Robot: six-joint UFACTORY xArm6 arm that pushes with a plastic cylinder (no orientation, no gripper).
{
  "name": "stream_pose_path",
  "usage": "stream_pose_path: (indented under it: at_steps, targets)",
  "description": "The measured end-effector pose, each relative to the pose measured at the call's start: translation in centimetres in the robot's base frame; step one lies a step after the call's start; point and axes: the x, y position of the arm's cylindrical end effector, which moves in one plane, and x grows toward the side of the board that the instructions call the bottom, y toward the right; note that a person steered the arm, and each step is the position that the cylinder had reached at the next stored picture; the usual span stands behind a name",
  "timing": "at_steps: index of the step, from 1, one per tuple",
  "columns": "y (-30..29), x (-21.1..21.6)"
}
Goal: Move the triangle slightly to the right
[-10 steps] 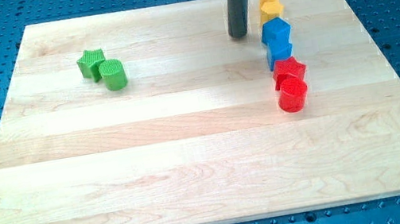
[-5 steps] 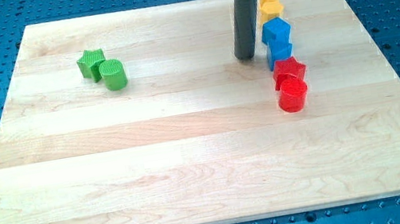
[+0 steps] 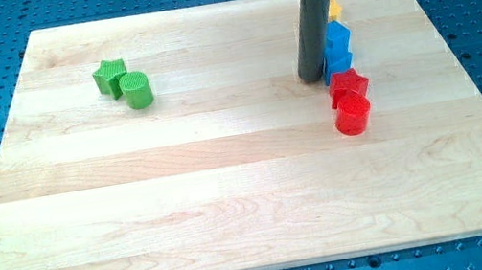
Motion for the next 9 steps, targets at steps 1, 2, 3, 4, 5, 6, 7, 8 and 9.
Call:
stream_pose_path:
  at_steps: [1, 2, 3, 4, 5, 6, 7, 8, 9]
  targets:
    - [0.0, 0.0]
    - [0.6, 0.1]
    - [0.7, 0.1]
    - [0.7, 0.1]
    - [0.8, 0.1]
    - [0.8, 0.1]
    - [-1.4, 0.1]
    - [-7.7, -2.5]
    - [-13.5, -9.6]
